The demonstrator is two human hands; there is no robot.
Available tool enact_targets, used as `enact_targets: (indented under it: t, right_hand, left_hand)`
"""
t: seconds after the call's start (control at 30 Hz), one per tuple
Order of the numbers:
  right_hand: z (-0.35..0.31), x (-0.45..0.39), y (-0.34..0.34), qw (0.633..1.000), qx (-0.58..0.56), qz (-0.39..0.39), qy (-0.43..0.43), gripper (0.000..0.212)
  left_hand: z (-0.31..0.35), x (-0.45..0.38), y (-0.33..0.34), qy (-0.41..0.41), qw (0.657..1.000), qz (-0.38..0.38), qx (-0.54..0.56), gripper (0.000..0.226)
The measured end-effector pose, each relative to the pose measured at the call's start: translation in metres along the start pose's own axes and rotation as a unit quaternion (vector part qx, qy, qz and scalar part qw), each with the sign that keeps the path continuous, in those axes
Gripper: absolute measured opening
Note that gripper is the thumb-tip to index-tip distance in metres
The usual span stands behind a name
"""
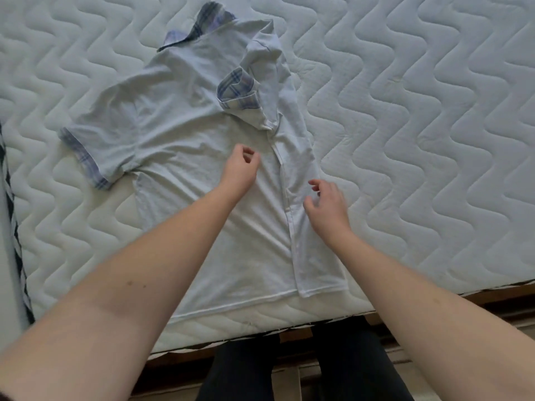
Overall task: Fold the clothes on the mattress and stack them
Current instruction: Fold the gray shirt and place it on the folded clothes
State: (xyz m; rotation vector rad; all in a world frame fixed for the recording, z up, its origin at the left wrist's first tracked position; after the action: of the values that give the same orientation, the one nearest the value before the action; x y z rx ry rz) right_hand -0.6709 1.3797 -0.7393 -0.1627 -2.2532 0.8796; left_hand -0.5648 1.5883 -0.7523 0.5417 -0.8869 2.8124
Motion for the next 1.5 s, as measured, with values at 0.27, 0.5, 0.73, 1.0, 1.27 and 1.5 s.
enact_targets:
  t: [0.27, 0.5, 0.73, 1.0, 1.27, 1.5]
  right_hand:
    - [-0.052, -0.064, -0.002, 0.999, -0.002, -0.018, -0.033, 0.046]
    - [-0.099, -0.131, -0.016, 0.998, 0.005, -0.004, -0.060, 0.048]
    - [-0.140, -0.187, -0.017, 0.997, -0.049, -0.035, -0.057, 0.052]
    - [-0.144, -0.219, -0.014, 0.983, -0.175, -0.056, -0.009, 0.035]
    - [-0.143, -0.230, -0.015, 0.992, -0.107, -0.070, -0.023, 0.053]
    - [-0.153, -0.230, -0.018, 0.996, -0.070, -0.027, -0.050, 0.051]
  left_hand:
    - [0.062, -0.108, -0.066, 0.085, 0.980, 0.088, -0.158, 0.045]
    - [0.107, -0.192, -0.073, 0.144, 0.967, 0.074, -0.195, 0.037]
    - [0.106, -0.267, -0.034, 0.042, 0.960, -0.109, -0.253, 0.063]
    - [0.135, -0.287, 0.021, 0.063, 0.966, -0.246, -0.041, 0.020]
    - [0.152, -0.306, 0.015, 0.112, 0.981, -0.131, -0.093, 0.039]
    - [0.113, -0.279, -0.014, 0.081, 0.929, -0.208, -0.296, 0.052]
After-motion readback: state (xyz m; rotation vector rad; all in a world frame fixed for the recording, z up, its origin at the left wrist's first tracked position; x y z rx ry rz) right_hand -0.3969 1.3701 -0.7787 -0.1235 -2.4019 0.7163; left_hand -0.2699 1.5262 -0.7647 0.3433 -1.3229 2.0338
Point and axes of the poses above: each hand's wrist, its own x-axis away from the middle knuckle, its own y-axis out of the palm, z = x × y, the point moved 9 cm from there along -x, towards the middle knuckle, and after that the axes turned 12 degrees about y, right-handed, at the moved point
